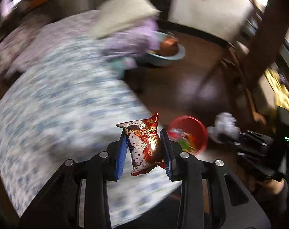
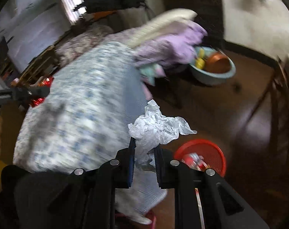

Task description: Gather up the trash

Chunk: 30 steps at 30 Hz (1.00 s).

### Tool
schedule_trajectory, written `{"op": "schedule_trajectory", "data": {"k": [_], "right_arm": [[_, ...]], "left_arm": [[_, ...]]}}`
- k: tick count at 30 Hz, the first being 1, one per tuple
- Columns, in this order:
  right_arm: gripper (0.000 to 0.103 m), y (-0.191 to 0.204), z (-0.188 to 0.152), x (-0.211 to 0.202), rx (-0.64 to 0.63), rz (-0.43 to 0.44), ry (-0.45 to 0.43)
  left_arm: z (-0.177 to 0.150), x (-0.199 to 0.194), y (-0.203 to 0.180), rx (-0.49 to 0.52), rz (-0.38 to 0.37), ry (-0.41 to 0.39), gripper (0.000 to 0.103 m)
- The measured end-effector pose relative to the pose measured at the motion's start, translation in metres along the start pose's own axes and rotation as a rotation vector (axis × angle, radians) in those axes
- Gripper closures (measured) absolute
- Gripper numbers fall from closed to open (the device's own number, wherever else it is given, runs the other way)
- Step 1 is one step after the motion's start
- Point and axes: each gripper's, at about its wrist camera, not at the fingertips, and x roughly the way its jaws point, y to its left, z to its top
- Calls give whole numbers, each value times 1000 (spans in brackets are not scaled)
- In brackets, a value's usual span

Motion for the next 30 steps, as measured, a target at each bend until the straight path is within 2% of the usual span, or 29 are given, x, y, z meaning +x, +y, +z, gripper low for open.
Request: {"op": "schedule_trajectory", "data": {"k": [4,8,13,19,22,23,24,25,26,27,30], "right_arm": [[84,-44,-18,24,89,-29,43],[84,-75,-32,52,144,-40,86],[84,-103,-49,81,208,-47,132],[84,-123,-65,105,252,-49,169],[81,-130,-68,112,289,-51,166],[76,-132,-69,113,302,-48,161],[65,-134,-69,114,313,-49,152],[59,-136,-71,114,319,-57,145],[53,-138,-72,114,327,-66,137],[53,-139,-72,114,331,-65,137],[53,-143,-74,114,342,-65,144]], "left_arm": [[20,52,-68,106,-100,100,68],[29,105,-111,152,-175,219,68],[23,158,-145,209,-158,334,68],[17,197,-161,224,-153,389,68],[16,215,-167,221,-158,410,68],[17,217,-167,220,-155,412,67],[16,221,-167,219,-144,418,62],[17,224,-167,216,-137,424,54],[18,225,-165,206,-126,424,37],[19,225,-164,199,-116,413,31],[22,223,-162,198,-110,394,31]]}}
